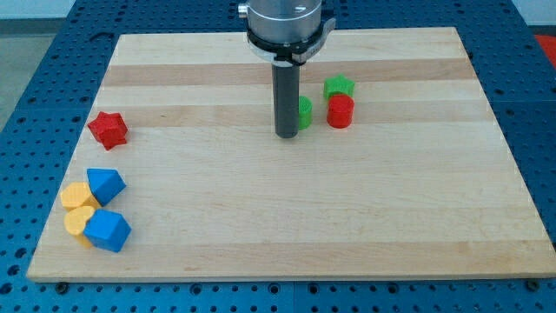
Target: Slide the red star closer to the green circle
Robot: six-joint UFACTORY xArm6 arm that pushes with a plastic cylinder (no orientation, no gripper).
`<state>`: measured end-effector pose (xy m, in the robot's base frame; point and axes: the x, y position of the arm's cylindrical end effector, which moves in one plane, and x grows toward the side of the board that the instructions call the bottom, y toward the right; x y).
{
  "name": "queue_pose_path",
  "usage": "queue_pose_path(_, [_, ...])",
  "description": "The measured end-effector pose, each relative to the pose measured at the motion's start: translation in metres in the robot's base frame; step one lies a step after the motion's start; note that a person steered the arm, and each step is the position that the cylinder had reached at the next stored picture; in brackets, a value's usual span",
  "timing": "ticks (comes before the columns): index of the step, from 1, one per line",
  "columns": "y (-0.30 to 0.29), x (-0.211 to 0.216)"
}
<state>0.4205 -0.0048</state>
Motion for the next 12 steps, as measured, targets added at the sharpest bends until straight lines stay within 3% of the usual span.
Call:
queue_pose_path(1, [0.014, 0.038])
queue_pose_path(3, [0.094, 0.053])
queue_pose_path(8, [-0.278, 0.043])
queue_pose_path(9, [-0.297, 0.043])
queue_pose_path(10, [-0.299, 0.020])
queue_pose_path(12, [-0.203, -0.053])
